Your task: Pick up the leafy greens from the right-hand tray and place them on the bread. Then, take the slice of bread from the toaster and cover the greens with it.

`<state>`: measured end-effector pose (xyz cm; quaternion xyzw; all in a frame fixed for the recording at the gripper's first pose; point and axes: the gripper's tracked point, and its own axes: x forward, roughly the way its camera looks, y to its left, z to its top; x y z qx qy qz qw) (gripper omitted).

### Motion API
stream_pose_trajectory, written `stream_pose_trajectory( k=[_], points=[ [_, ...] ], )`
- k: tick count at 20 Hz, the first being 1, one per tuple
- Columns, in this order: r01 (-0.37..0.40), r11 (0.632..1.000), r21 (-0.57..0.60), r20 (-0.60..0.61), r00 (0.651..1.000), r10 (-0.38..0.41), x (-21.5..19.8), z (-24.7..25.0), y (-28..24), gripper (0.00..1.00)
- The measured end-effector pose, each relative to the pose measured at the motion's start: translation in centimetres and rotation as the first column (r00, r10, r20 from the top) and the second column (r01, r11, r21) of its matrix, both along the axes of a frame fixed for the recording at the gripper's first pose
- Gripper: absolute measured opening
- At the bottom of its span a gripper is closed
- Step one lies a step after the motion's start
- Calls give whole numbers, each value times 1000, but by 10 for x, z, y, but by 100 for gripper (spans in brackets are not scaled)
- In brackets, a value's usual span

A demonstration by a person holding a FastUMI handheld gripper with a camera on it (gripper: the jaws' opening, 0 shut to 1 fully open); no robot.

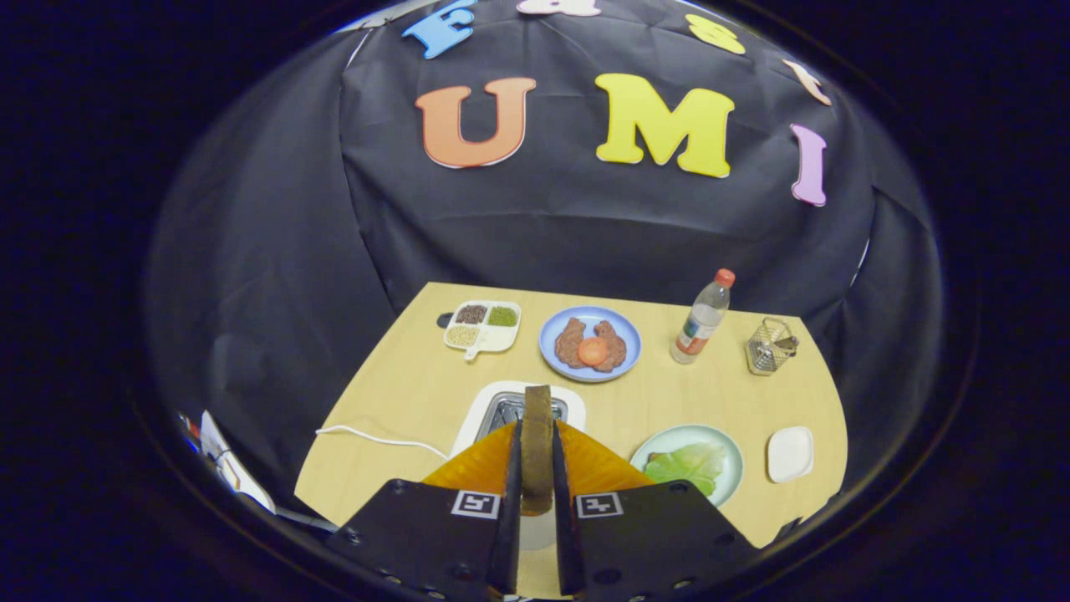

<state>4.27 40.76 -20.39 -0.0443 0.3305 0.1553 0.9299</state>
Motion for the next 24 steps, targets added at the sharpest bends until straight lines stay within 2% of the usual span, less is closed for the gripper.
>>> stream_pose_trajectory(
  k=[3,7,17,24],
  points=[
    [28,999,15,30,999,-29,3,17,-26,18],
    [77,997,30,-3,997,-77,6,5,-64,18],
    [241,970,4,-150,960,-238,33,-79,-147,18],
    [278,959,49,-229,938,-260,57,-121,-149,18]
  ],
)
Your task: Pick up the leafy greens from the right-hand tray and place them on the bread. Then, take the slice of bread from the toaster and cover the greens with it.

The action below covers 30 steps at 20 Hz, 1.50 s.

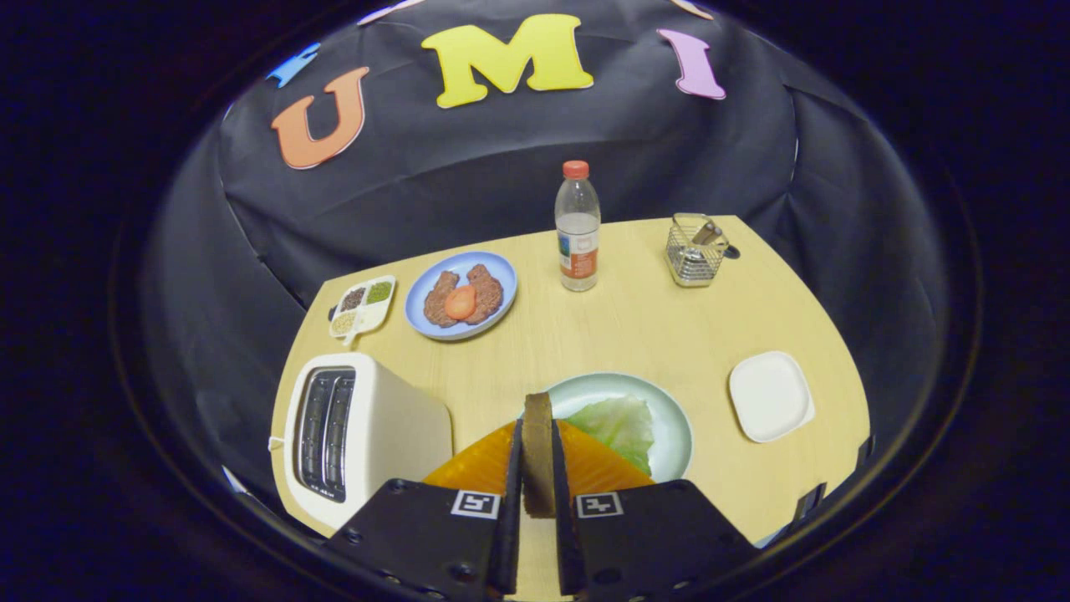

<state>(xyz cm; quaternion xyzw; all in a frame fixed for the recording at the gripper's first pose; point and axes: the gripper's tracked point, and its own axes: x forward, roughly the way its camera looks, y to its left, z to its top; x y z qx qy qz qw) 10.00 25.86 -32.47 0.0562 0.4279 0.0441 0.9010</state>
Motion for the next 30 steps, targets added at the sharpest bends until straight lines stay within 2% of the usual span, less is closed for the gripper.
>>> stream_pose_trajectory(
  k=[6,9,14,17,19,21,25,30],
  points=[
    [-11,999,33,-54,998,13,11,-28,-4,18],
    [-9,999,-35,-19,1000,8,22,-34,-28,19],
    [-21,996,-90,-46,999,17,25,-46,-54,19],
    [-57,986,-156,-55,997,48,25,-54,-67,34],
    [-75,978,-196,-66,996,63,26,-59,-75,36],
    [-93,970,-224,-74,994,78,27,-62,-78,46],
    [-124,960,-250,-62,992,112,25,-58,-78,49],
    [-132,963,-236,-36,991,127,13,-37,-82,64]
  ],
)
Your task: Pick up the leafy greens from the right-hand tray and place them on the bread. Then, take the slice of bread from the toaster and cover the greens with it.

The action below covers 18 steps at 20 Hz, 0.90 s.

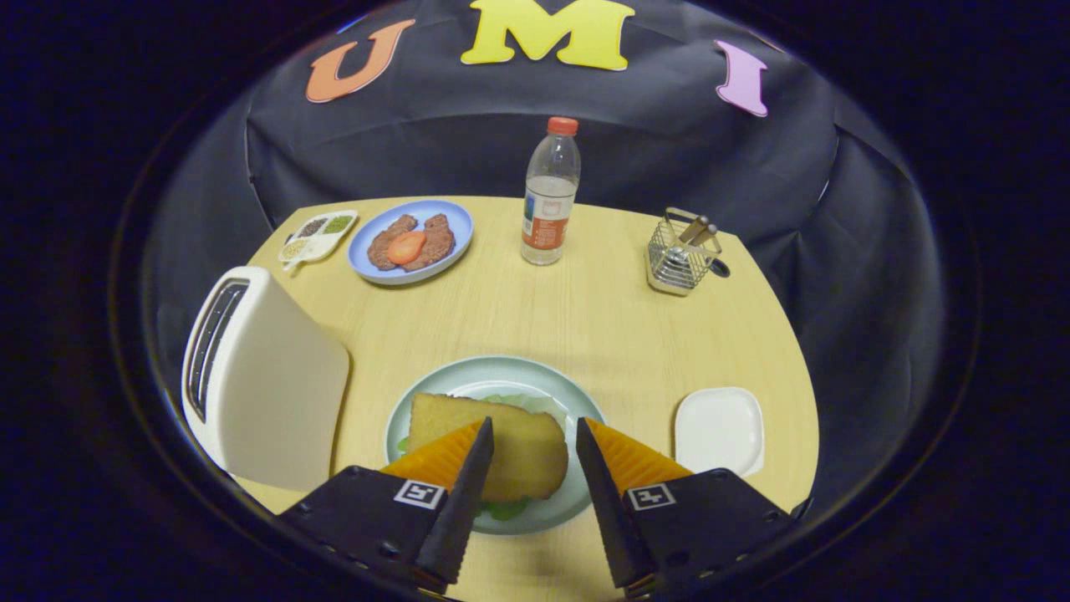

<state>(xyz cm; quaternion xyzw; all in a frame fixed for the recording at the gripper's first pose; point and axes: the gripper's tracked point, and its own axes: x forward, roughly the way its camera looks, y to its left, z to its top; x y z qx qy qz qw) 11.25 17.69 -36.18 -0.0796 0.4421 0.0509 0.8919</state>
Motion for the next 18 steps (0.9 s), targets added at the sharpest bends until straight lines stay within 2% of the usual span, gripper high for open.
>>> stream_pose_trajectory(
  k=[2,4,6,7,11,13,18],
  points=[
    [2,1000,28,21,1000,-3,-9,15,-1,66],
    [-8,999,51,52,999,5,-20,33,-2,73],
    [-15,997,70,97,995,8,-28,57,-6,75],
    [-18,997,79,121,993,9,-33,71,-8,81],
    [-55,989,137,220,975,24,-56,126,-13,92],
    [-77,985,151,274,961,33,-64,154,-17,99],
    [-82,985,151,441,897,7,-92,220,-32,98]
  ],
)
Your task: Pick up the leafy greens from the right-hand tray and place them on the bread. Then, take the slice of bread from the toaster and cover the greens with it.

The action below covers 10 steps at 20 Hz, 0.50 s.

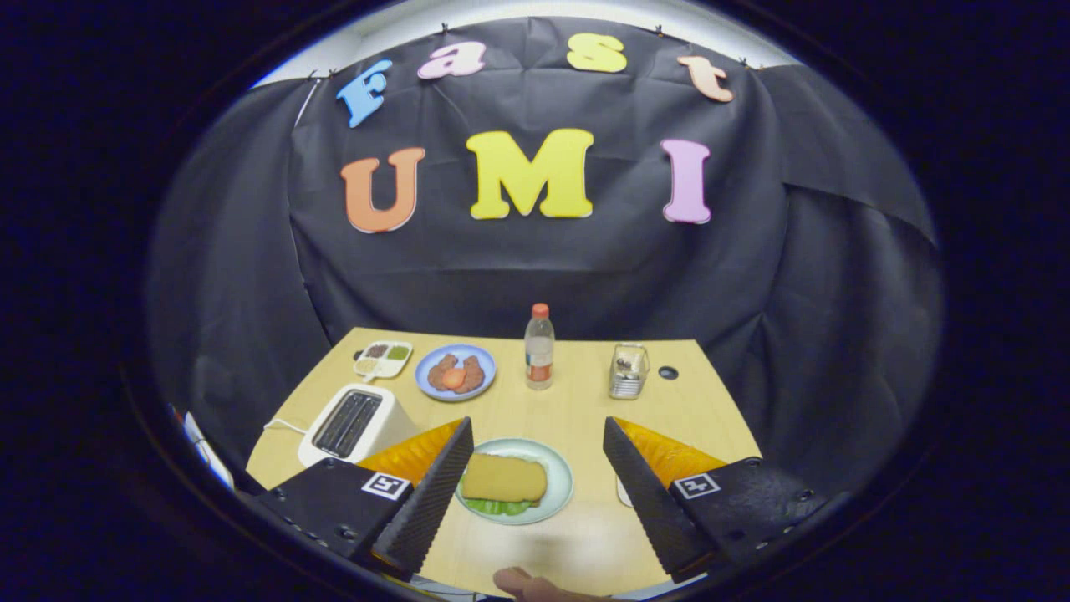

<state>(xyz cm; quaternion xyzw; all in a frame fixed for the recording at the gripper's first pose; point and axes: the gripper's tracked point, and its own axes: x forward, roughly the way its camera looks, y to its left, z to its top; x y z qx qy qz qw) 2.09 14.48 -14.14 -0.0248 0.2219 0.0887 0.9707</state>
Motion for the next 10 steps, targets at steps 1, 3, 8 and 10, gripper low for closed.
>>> stream_pose_trajectory(
  k=[1,3,8,10],
  points=[
    [-1,1000,-8,43,999,1,-6,17,-4,98],
    [-9,1000,-16,139,990,11,-18,53,-11,98],
    [-33,998,58,308,951,14,-50,128,-20,97],
    [-35,996,82,366,931,3,-61,147,-27,96]
  ],
)
